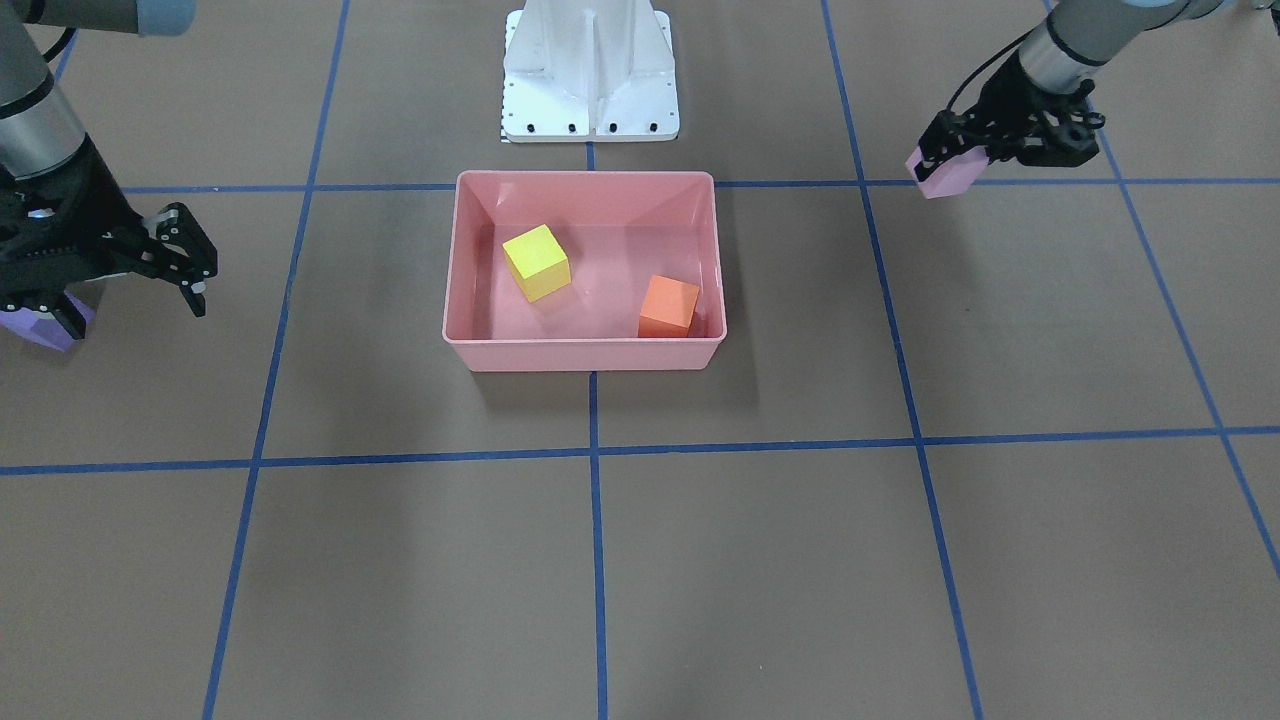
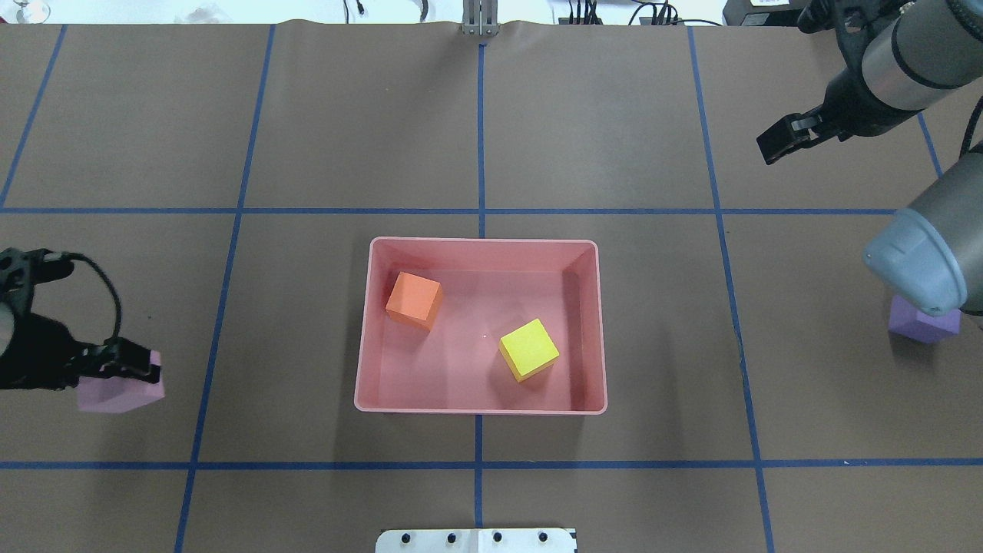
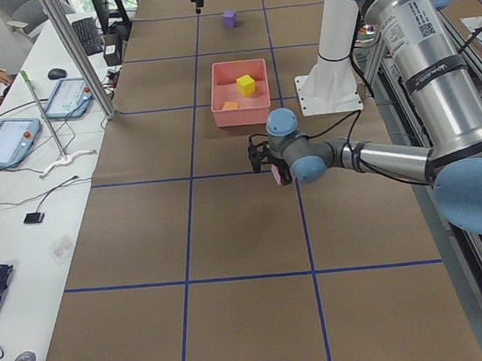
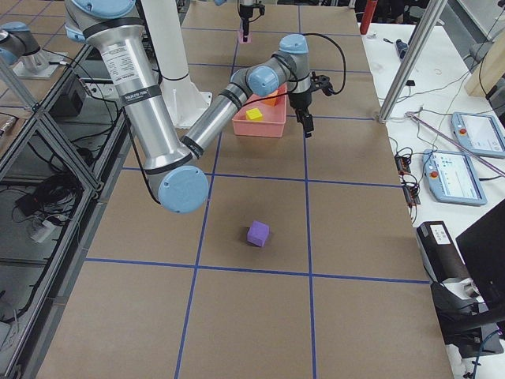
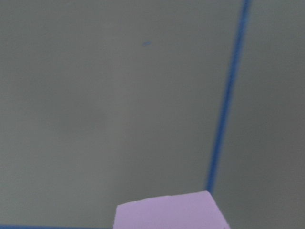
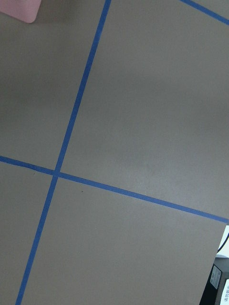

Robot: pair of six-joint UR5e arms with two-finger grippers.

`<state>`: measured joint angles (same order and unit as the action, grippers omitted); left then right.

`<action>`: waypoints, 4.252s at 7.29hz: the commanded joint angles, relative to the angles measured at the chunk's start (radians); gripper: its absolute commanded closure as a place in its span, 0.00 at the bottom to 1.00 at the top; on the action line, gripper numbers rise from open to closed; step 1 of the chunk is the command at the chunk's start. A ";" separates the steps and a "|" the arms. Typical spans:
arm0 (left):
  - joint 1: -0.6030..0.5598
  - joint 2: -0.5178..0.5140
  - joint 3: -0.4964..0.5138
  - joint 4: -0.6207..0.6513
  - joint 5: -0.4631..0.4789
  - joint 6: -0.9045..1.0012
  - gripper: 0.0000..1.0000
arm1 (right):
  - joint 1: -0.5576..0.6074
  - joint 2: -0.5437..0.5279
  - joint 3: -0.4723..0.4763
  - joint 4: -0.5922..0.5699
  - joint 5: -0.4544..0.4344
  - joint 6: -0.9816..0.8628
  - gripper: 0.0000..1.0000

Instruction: Place blocks into pink bin with both arms

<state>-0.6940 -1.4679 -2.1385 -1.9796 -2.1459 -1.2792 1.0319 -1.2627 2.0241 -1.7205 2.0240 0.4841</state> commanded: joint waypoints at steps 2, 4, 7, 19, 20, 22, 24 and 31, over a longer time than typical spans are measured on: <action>0.052 -0.722 0.168 0.537 0.055 -0.003 0.70 | 0.114 -0.205 -0.086 0.255 0.129 -0.116 0.01; 0.117 -0.950 0.404 0.532 0.139 -0.008 0.59 | 0.180 -0.297 -0.140 0.343 0.171 -0.214 0.01; 0.165 -1.017 0.433 0.530 0.219 0.000 0.00 | 0.182 -0.530 -0.185 0.653 0.173 -0.106 0.01; 0.225 -1.039 0.424 0.533 0.276 0.000 0.00 | -0.090 -0.719 -0.294 1.200 -0.160 0.725 0.01; 0.225 -1.037 0.424 0.533 0.276 0.000 0.00 | -0.111 -0.719 -0.295 1.199 -0.184 0.754 0.01; 0.225 -1.037 0.425 0.533 0.276 0.000 0.00 | -0.167 -0.721 -0.295 1.187 -0.241 0.768 0.01; 0.223 -1.034 0.425 0.535 0.276 0.000 0.00 | -0.211 -0.721 -0.295 1.184 -0.287 0.792 0.01; 0.220 -1.031 0.427 0.535 0.278 0.001 0.00 | -0.283 -0.721 -0.242 1.033 -0.356 0.792 0.01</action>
<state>-0.4730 -2.4986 -1.7122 -1.4450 -1.8692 -1.2790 0.7617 -1.9834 1.7897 -0.6860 1.6829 1.2763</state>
